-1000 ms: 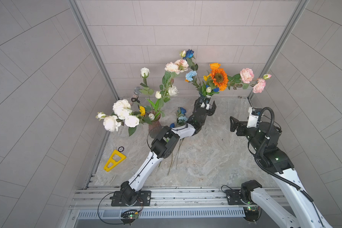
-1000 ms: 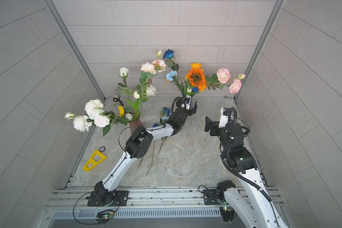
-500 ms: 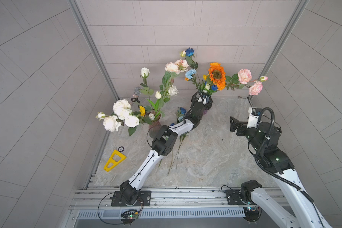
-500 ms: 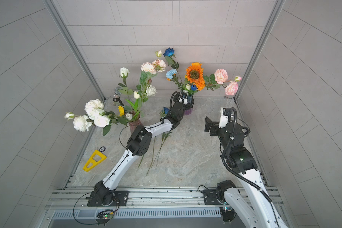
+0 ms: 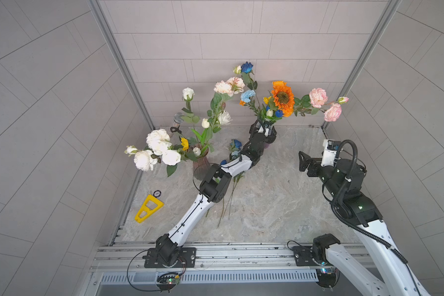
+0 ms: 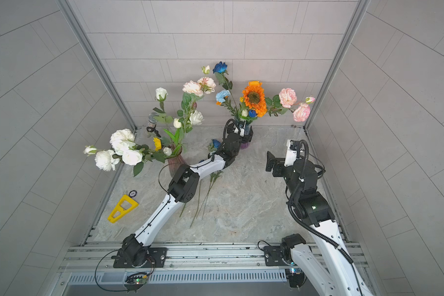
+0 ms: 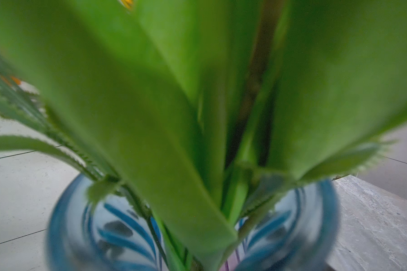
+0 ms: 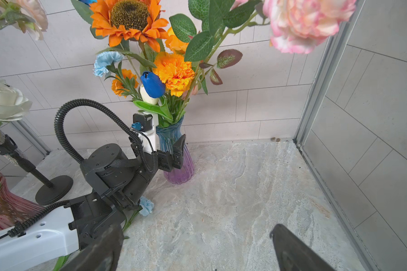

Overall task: Pick out blue flowers from the vase
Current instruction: Move the vase to the center of the board.

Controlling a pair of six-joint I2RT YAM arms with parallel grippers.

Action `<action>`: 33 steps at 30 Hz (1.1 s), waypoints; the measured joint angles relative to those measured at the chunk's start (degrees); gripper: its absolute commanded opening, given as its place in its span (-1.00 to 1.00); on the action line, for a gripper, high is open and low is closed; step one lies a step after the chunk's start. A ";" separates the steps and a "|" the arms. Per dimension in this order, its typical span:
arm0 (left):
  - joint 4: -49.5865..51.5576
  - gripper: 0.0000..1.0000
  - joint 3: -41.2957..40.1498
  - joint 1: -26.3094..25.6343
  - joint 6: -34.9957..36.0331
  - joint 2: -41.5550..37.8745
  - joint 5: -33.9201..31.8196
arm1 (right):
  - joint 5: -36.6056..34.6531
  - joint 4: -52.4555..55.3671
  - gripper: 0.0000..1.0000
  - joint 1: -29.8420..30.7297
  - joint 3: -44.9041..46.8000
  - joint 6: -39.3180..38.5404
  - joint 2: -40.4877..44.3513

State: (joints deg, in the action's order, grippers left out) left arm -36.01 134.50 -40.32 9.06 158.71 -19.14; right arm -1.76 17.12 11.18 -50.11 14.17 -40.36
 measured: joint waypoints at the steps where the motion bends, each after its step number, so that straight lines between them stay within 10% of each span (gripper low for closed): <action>1: 0.02 1.00 0.35 0.17 0.02 0.28 0.02 | 0.00 -0.13 0.99 0.00 0.15 0.00 0.00; 33: 3.23 0.74 7.91 1.73 -1.31 3.52 2.56 | 0.00 -0.24 0.98 -0.37 1.51 -0.02 0.74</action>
State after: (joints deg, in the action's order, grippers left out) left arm -32.77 142.41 -38.59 7.75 162.23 -16.58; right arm -1.76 16.88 10.81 -48.60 14.15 -39.62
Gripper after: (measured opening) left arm 0.888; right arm 0.992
